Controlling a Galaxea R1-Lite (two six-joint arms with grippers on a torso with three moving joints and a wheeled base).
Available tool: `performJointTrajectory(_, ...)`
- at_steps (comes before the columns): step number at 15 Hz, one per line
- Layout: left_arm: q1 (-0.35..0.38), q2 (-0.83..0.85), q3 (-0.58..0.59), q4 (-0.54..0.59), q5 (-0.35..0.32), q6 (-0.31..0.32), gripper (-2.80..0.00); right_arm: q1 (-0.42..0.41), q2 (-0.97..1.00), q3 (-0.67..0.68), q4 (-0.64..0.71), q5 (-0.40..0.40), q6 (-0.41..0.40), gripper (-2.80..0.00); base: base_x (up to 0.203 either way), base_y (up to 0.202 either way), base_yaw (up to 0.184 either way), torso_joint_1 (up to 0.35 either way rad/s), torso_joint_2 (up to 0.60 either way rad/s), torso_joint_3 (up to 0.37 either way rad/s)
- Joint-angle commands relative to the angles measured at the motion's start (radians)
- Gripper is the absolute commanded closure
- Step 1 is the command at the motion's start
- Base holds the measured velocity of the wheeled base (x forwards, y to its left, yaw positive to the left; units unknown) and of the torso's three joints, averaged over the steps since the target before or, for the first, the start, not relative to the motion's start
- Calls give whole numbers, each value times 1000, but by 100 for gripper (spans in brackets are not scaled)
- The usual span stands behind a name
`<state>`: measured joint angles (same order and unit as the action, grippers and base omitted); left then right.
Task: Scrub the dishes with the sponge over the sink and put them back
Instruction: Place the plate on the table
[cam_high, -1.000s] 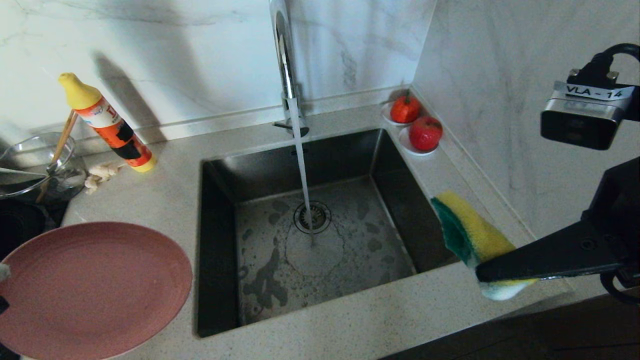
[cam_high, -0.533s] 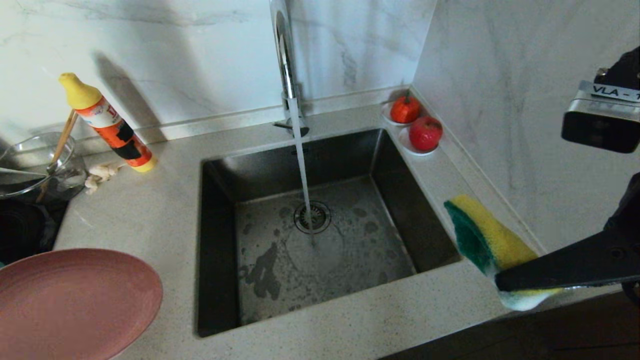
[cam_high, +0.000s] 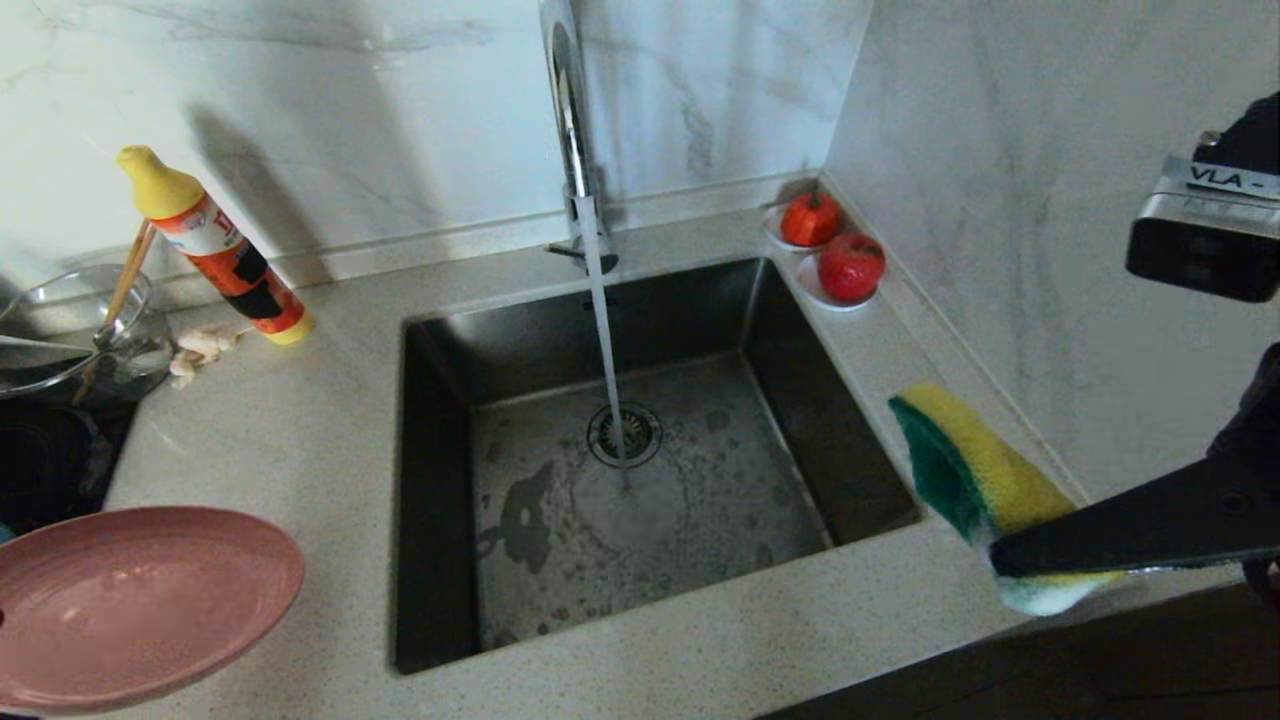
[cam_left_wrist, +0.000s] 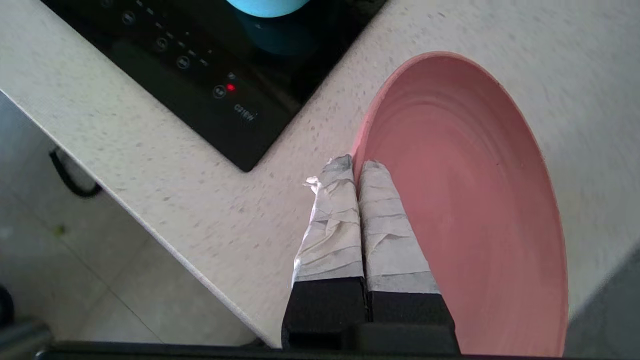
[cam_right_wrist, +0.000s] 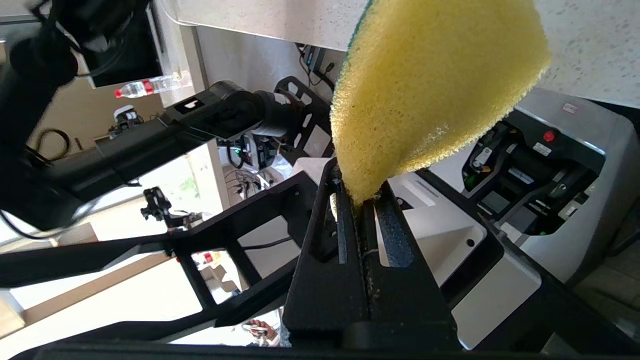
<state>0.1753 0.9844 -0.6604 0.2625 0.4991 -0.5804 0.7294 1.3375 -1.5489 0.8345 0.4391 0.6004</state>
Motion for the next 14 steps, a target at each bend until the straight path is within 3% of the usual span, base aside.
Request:
performJointTrajectory(1, 19, 121, 4, -67, 3, -14, 0, -9, 16, 0, 5, 3, -13, 0, 0, 0, 0, 0, 0, 0)
performJointTrajectory(4, 47, 193, 5, -162, 0, -16, 0, -22, 23, -2, 5, 3, -19, 0, 0, 0, 0, 0, 0, 0)
performJointTrajectory(8, 140, 283, -1, -256, -32, -14, 0, -22, 35, -6, 4, 4, -22, 0, 0, 0, 0, 0, 0, 0)
performJointTrajectory(10, 151, 310, 1, -284, -70, -13, 0, -22, 35, -3, 3, 4, -24, 0, 0, 0, 0, 0, 0, 0)
performJointTrajectory(14, 151, 372, -13, -348, -79, -10, 0, -22, 34, -3, 4, 4, -22, 0, 0, 0, 0, 0, 0, 0)
